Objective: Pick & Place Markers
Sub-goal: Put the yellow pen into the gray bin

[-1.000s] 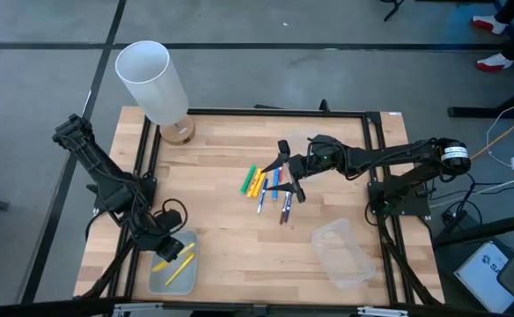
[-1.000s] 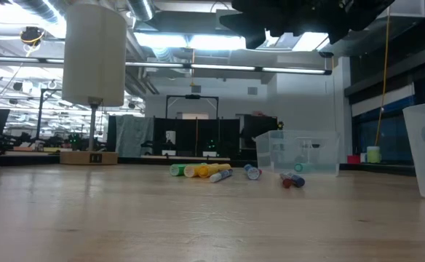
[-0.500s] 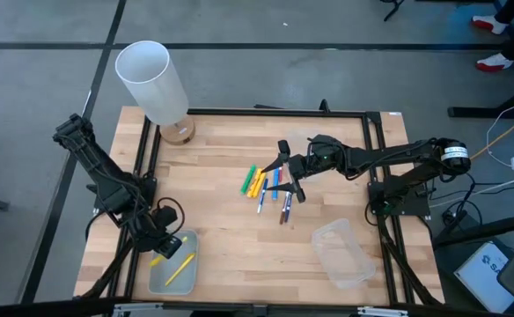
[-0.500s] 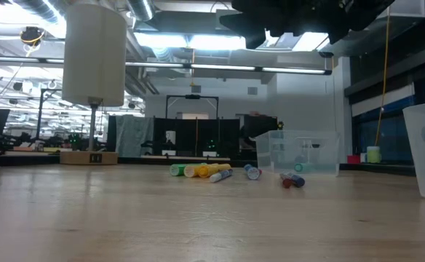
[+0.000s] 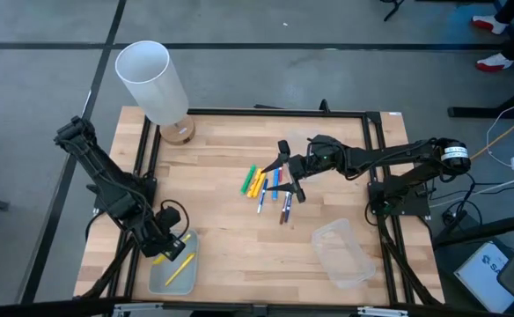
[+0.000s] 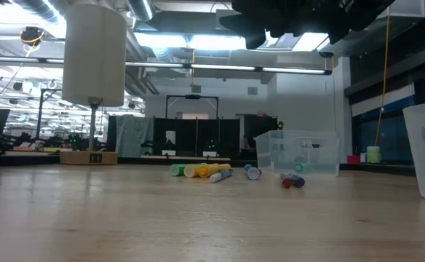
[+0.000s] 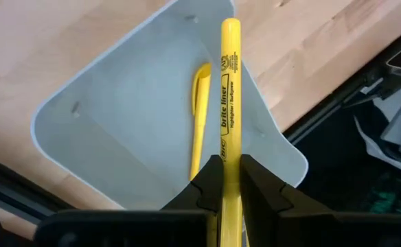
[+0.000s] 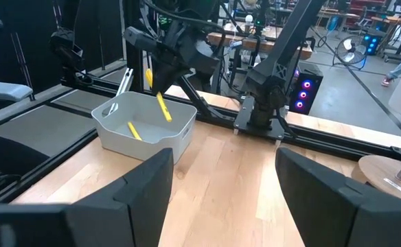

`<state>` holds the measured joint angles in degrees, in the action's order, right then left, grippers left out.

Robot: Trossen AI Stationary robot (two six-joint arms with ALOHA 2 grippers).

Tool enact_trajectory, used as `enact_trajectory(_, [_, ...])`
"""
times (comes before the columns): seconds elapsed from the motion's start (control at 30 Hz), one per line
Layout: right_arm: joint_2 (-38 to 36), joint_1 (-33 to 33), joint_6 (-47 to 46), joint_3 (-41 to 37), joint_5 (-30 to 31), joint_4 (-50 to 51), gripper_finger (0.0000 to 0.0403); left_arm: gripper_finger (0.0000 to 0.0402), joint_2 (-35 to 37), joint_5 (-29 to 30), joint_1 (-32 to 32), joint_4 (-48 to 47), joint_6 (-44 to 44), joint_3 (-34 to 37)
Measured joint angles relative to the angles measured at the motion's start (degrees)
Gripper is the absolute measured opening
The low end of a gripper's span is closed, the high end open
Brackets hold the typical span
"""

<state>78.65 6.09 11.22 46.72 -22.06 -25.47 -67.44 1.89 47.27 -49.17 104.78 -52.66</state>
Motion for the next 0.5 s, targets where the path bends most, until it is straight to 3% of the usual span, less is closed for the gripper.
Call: enact_trajectory(0.5, [0.00, 0.02, 0.53, 0.00, 0.02, 0.02, 0.0255, 0.0024, -0.50, 4.59, 0.00, -0.61, 0.38, 0.00])
